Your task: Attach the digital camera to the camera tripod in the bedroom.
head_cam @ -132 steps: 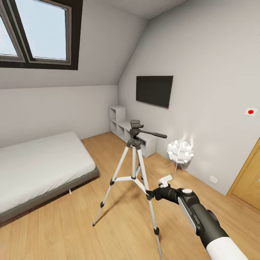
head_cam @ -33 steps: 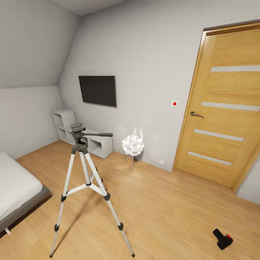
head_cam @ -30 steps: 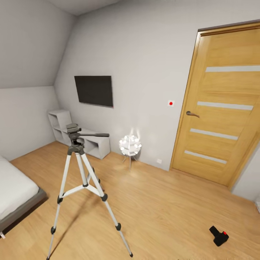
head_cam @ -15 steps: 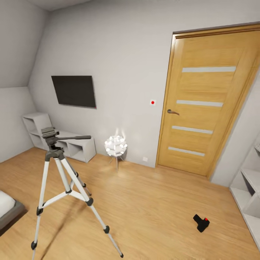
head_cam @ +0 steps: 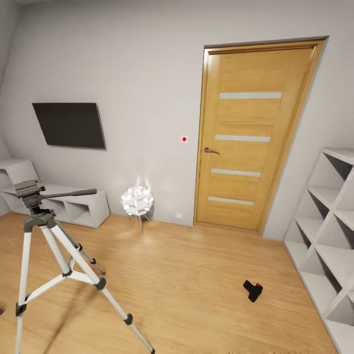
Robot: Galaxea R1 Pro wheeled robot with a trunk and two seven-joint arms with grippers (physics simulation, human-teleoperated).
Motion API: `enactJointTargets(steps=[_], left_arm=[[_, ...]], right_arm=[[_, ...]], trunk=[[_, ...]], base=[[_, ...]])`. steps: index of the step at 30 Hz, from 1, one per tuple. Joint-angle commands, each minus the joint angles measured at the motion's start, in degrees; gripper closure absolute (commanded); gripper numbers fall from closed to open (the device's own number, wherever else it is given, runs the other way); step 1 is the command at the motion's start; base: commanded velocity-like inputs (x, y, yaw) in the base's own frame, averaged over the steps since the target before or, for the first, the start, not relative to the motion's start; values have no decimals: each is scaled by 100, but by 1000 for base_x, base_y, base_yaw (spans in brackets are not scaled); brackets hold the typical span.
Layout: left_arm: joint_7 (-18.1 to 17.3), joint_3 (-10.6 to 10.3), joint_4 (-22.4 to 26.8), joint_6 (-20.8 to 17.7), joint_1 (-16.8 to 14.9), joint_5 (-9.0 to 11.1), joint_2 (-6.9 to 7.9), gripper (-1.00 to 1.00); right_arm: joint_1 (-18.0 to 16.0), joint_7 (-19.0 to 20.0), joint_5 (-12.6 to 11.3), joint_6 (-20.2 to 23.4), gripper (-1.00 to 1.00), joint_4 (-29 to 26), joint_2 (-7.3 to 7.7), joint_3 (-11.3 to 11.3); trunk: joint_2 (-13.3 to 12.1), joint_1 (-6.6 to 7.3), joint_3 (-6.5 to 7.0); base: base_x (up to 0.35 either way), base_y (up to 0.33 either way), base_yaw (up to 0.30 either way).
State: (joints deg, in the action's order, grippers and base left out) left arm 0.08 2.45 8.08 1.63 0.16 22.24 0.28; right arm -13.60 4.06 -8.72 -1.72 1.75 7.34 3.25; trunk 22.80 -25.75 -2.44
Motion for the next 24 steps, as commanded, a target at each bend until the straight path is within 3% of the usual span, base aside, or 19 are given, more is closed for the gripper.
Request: enactJointTargets(steps=[1, 24], left_arm=[[1, 21, 8, 4, 2, -1, -3, -100], [1, -8, 9, 4, 2, -35, -10, -100]], right_arm=[[-11, 26, -59, -15, -100, 18, 0, 35], [-11, 16, -53, -18, -100, 18, 4, 37]], trunk=[[12, -4, -12], [12, -4, -12]], base=[[0, 0, -299], [72, 0, -299]])
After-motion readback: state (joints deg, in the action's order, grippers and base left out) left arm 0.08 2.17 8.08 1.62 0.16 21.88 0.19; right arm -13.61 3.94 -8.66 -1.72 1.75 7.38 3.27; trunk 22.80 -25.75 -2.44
